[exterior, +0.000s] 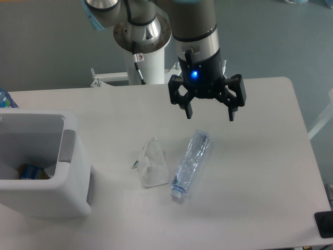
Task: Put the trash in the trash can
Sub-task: 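Lower the gripper onto the crumpled clear plastic bag and grasp it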
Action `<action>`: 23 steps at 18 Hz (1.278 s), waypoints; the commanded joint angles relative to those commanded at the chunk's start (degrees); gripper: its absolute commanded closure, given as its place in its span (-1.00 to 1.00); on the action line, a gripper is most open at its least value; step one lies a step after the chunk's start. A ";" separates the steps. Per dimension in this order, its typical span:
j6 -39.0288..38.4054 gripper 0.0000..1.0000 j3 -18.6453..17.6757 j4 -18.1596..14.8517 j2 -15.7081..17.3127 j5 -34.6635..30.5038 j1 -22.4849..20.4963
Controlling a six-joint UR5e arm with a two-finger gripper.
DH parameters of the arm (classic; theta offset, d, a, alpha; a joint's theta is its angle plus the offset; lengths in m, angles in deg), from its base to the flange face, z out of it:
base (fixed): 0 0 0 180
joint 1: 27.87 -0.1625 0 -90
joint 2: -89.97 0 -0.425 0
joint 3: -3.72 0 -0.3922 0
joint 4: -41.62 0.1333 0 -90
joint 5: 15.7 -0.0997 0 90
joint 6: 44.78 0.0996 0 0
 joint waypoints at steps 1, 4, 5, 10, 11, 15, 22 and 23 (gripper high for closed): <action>0.09 -1.00 -0.44 0.09 0.00 0.00 0.09; -0.09 -1.00 -1.23 0.53 0.09 0.44 0.18; -0.35 -1.00 -1.75 0.62 0.17 0.26 0.26; -0.44 -1.00 -6.49 1.31 0.26 0.44 0.62; -0.70 -1.00 -8.24 2.45 0.35 0.44 0.88; -6.15 -1.00 -16.34 11.68 0.88 0.61 2.80; -6.68 -1.00 -18.63 12.04 -5.26 2.19 8.34; -7.20 -1.00 -18.55 12.04 -6.23 2.63 8.96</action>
